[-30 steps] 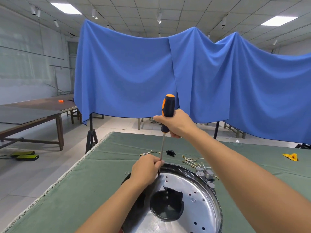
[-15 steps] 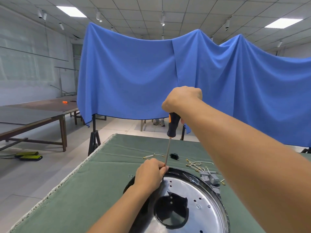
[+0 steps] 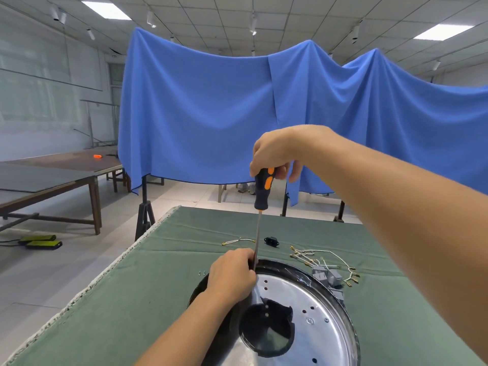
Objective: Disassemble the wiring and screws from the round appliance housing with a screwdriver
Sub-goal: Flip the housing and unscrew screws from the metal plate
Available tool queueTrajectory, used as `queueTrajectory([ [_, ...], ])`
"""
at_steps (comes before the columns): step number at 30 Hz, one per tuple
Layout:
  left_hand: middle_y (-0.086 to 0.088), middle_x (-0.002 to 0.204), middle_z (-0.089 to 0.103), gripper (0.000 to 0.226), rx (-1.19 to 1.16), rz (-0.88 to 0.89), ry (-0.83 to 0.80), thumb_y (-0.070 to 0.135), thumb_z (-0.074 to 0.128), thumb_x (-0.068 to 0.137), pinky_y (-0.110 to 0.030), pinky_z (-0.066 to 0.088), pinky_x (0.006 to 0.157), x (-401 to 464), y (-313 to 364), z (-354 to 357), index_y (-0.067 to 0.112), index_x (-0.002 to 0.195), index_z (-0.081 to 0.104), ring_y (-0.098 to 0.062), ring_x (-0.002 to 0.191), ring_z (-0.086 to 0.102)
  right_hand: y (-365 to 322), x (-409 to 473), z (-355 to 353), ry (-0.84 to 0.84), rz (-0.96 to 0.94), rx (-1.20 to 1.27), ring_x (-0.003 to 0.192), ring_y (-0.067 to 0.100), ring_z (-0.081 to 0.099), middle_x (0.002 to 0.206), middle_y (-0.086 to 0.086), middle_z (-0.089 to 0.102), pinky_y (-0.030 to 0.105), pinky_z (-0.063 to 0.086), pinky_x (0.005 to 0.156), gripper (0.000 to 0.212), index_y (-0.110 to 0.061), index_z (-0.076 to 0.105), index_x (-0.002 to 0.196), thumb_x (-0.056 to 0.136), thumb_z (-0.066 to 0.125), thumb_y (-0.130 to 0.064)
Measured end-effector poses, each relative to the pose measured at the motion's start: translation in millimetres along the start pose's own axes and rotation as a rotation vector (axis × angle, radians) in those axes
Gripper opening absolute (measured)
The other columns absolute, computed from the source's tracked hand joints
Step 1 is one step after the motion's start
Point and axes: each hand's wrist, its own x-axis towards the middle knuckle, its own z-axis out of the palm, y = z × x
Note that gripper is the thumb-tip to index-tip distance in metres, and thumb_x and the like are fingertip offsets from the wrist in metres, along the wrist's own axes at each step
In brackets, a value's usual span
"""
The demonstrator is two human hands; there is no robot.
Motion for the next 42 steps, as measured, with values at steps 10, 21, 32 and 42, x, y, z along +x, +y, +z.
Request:
queueTrajectory([
  [10,-0.003,0.092,0.062,0.013,0.096,0.027,-0.017,0.011,0.048,0.082,-0.034,0.046,0.073,-3.5,-0.8,2.4,0.014,0.089,0.059,-0.027,0.086,0.057,-18.0,-11.0,-7.5,-0.001,0.036,-0.220,0.041,0.018,0.058,0.059,0.009,0.069,0.026,0.044,0.056,0.030,-0.010,0.053,0.076,0.099,0.039,-0.021],
  [21,-0.003,0.096,0.061,0.020,0.179,0.046,-0.034,0.008,0.046,0.082,-0.035,0.047,0.074,-1.7,-0.6,5.7,0.011,0.085,0.066,-0.026,0.085,0.058,-3.2,-20.0,4.3,0.127,0.125,-0.267,0.058,0.020,0.050,0.066,0.004,0.053,0.026,0.035,0.054,0.040,-0.015,0.051,0.073,0.098,0.044,-0.045],
  [32,-0.003,0.103,0.059,0.018,0.204,0.032,-0.041,0.010,0.047,0.086,-0.036,0.048,0.079,-0.5,-1.7,6.2,0.010,0.088,0.065,-0.025,0.088,0.056,2.6,-10.6,6.0,0.015,-0.001,0.102,0.067,0.027,0.073,0.080,0.011,0.074,0.041,0.056,0.085,0.024,-0.006,0.060,0.104,0.089,0.057,-0.024],
  [42,-0.005,0.098,0.065,0.020,0.167,-0.018,-0.063,0.005,0.054,0.083,-0.036,0.052,0.078,4.2,-5.8,10.2,0.011,0.090,0.072,-0.026,0.087,0.060,6.8,-7.6,-0.4,0.042,0.006,0.036,0.062,0.028,0.071,0.072,0.012,0.073,0.038,0.057,0.083,0.015,-0.005,0.061,0.092,0.093,0.053,-0.018],
])
